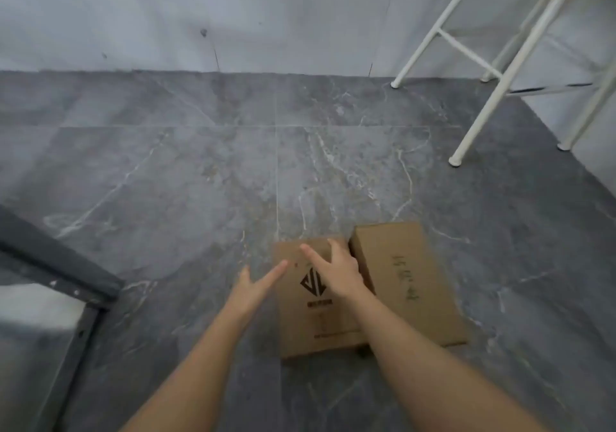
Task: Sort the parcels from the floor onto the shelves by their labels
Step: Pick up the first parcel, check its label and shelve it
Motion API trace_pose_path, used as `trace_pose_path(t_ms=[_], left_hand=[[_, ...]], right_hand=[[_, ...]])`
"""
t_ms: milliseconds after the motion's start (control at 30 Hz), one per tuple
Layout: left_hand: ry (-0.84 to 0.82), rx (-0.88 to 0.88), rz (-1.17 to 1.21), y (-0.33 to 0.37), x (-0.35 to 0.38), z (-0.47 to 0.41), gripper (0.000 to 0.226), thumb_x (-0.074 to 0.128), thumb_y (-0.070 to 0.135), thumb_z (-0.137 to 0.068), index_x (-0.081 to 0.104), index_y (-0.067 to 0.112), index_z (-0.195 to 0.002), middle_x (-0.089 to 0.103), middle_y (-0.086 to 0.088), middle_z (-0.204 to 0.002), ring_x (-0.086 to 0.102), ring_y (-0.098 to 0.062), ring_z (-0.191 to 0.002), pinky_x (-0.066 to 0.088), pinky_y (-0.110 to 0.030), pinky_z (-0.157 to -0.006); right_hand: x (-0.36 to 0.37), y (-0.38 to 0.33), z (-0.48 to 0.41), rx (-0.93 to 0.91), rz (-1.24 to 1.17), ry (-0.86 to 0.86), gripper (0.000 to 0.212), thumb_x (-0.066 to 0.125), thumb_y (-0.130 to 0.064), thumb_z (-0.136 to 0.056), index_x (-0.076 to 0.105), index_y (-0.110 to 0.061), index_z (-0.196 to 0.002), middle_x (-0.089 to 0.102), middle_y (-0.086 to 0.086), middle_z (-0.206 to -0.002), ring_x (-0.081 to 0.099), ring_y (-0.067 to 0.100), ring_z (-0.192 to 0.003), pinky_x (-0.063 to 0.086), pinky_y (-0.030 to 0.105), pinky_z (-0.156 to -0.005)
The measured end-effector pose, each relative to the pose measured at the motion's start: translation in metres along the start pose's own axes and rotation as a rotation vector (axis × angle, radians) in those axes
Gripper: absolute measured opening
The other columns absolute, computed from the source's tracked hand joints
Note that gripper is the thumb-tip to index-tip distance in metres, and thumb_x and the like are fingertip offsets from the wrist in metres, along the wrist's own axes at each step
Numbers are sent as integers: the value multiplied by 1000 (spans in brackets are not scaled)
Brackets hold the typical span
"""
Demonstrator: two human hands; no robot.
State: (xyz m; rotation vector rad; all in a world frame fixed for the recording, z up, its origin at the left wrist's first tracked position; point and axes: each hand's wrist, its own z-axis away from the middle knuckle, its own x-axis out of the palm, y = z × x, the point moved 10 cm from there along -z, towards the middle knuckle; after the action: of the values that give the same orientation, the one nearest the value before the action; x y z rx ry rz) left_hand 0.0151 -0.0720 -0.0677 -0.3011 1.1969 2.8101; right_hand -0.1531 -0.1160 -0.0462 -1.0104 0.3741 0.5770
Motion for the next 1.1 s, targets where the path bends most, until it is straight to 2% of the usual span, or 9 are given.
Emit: trace_pose_path(t_ms=[100,200,300,333,467,700,800,900,1100], left_hand=[[-70,-38,18,-17,30,-16,101,70,49,-75,18,8,-150,30,-17,-154,35,-34,-138,38,-43,-101],[-91,-23,69,-27,47,-25,109,85,50,-46,41,8,-137,57,-16,-132,59,-29,-109,53,-37,-80],[-67,-32,110,-35,49,-29,87,82,35,-63,41,8,-135,59,-15,-127,59,-21,-89,48,-29,-62],[-63,-44,129,-37,48,-28,82,80,32,-67,40,8,-136,58,-16,-126,59,-20,-88,48,-30,-62],[-67,-59,139,-44,48,-29,84,80,38,-65,43,11,-136,60,-15,-124,60,-32,-107,49,-49,-93],[-60,-48,306,-46,52,-26,81,79,33,-67,41,14,-137,62,-16,-119,62,-33,-102,52,-45,-82],[-69,27,366,-18,35,-5,92,82,37,-59,39,18,-138,61,-15,-122,62,-31,-100,52,-39,-70],[-7,125,391,37,-6,45,110,84,43,-39,41,18,-138,62,-14,-123,65,-31,-100,57,-44,-76],[61,285,352,203,-100,231,84,82,24,-62,41,14,-135,61,-13,-121,65,-27,-95,56,-44,-80]], right_hand=[[-8,8,-14,-62,114,138,85,45,-62,-87,20,-13,-152,19,5,-161,14,24,-148,15,42,-117],[-8,27,-14,-20,-11,165,90,51,-59,-86,14,-14,-154,14,3,-162,14,24,-148,15,41,-119],[-8,47,-15,44,-217,180,94,61,-55,-80,19,-14,-153,26,5,-158,27,24,-144,26,44,-117],[-8,50,-15,48,-239,183,92,64,-53,-79,23,-14,-152,32,4,-155,33,23,-141,31,43,-115],[-9,56,-17,80,-326,141,73,67,-40,-82,36,-17,-144,51,4,-140,51,23,-127,44,36,-102],[3,64,-10,111,-500,-13,101,78,-50,-65,24,-34,-150,51,2,-140,54,24,-121,47,48,-101],[-9,31,3,42,-493,-58,99,77,-42,-71,19,-36,-151,47,1,-142,51,24,-123,45,49,-102],[-39,-35,38,-63,-490,-24,99,79,-33,-73,18,-34,-151,46,-3,-141,51,19,-121,47,43,-101],[-147,-217,180,-250,-535,6,96,81,-27,-71,24,-28,-148,49,1,-139,54,15,-111,51,31,-88]])
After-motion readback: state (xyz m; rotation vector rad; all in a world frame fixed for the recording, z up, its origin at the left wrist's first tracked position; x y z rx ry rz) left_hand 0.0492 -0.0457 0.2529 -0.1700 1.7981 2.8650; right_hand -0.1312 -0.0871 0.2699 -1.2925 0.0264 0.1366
